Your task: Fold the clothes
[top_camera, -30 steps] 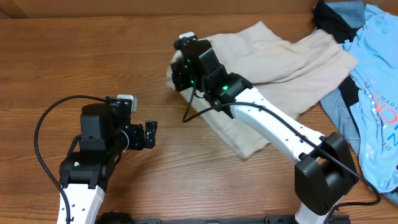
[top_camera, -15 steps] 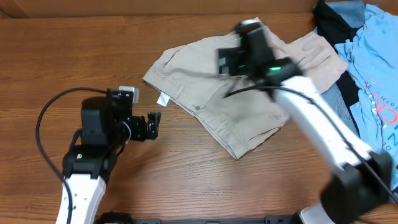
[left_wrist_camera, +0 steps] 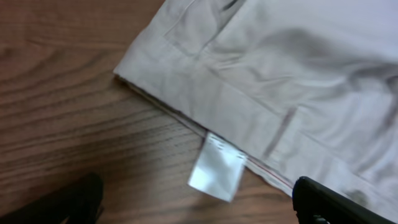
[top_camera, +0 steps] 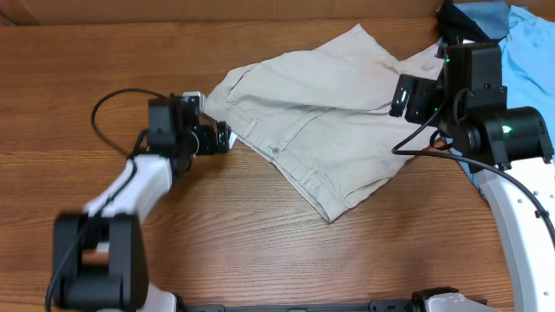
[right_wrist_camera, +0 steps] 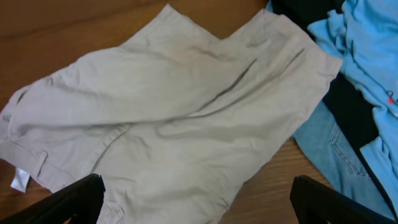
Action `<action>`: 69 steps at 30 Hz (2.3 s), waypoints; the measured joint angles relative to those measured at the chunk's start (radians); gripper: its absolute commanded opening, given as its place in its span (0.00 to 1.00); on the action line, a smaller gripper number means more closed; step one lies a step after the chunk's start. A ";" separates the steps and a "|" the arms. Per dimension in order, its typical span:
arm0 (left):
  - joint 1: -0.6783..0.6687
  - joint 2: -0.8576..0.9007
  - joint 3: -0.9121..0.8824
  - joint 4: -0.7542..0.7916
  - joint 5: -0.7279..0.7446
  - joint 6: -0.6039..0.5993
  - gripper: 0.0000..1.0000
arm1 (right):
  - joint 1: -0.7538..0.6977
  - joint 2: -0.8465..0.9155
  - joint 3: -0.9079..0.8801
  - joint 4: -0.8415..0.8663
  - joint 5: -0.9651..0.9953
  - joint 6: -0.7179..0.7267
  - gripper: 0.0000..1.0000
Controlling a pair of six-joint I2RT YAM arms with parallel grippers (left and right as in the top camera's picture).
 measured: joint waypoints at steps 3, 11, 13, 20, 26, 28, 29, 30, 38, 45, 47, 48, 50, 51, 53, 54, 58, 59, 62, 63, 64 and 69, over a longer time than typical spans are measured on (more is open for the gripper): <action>0.022 0.129 0.122 -0.051 -0.010 -0.001 1.00 | 0.000 0.000 0.000 -0.035 0.000 0.000 1.00; 0.061 0.324 0.414 -0.099 0.000 0.000 0.98 | 0.000 0.000 0.000 -0.041 0.000 0.000 1.00; 0.059 0.359 0.430 -0.093 0.021 0.000 0.94 | 0.000 0.000 0.000 -0.041 0.000 0.000 1.00; 0.059 0.439 0.451 -0.076 0.100 0.004 0.06 | 0.000 0.000 0.000 -0.040 0.000 0.000 1.00; 0.058 0.455 0.461 -0.101 0.137 0.004 0.04 | 0.000 0.000 0.000 -0.040 0.000 0.000 1.00; 0.058 0.455 0.474 -0.130 0.137 0.004 0.04 | 0.000 0.000 0.000 -0.039 0.000 0.000 1.00; 0.058 0.455 0.486 -0.149 0.137 0.004 0.04 | 0.000 0.000 0.000 -0.039 0.000 0.000 1.00; 0.060 0.455 0.497 -0.165 0.137 0.004 0.04 | 0.000 0.000 0.000 -0.039 0.000 0.000 1.00; 0.128 0.455 0.811 -0.414 0.072 0.022 0.04 | 0.000 0.000 0.000 -0.037 0.000 0.000 1.00; 0.276 0.453 1.133 -0.606 -0.021 0.013 1.00 | 0.000 0.000 0.000 -0.037 0.000 0.000 1.00; 0.312 0.450 1.188 -0.718 -0.018 -0.003 1.00 | 0.000 0.000 0.000 -0.037 0.000 0.000 1.00; 0.323 0.449 1.204 -0.786 -0.010 -0.007 1.00 | 0.000 0.000 0.000 -0.037 0.000 0.000 1.00; 0.328 0.446 1.214 -0.900 0.016 -0.011 1.00 | 0.000 0.000 0.000 -0.037 0.000 0.000 1.00; 0.323 0.446 1.215 -0.975 0.040 -0.015 1.00 | 0.000 0.000 0.000 -0.037 0.000 0.000 1.00; 0.302 0.446 1.210 -1.107 0.068 -0.020 1.00 | 0.000 0.000 0.000 -0.036 0.000 0.000 1.00; 0.290 0.446 1.207 -1.144 0.078 -0.022 1.00 | 0.000 0.000 0.000 -0.037 0.000 0.000 1.00; 0.208 0.446 1.186 -1.265 0.104 -0.022 0.96 | 0.000 0.000 0.000 -0.037 0.000 0.000 1.00; 0.183 0.446 1.178 -1.279 0.111 -0.021 0.95 | 0.000 0.000 0.000 -0.036 0.000 0.000 1.00; 0.105 0.446 1.152 -1.305 0.150 -0.013 0.93 | 0.000 0.000 0.000 -0.037 0.000 0.000 1.00; 0.081 0.446 1.139 -1.312 0.167 -0.010 0.93 | 0.000 0.000 0.000 -0.037 0.000 0.000 1.00; 0.056 0.446 1.120 -1.317 0.183 -0.010 0.92 | 0.000 0.000 0.000 -0.037 0.000 0.000 1.00; -0.022 0.446 0.980 -1.309 0.216 -0.018 0.89 | 0.000 0.000 0.000 -0.043 0.000 -0.011 1.00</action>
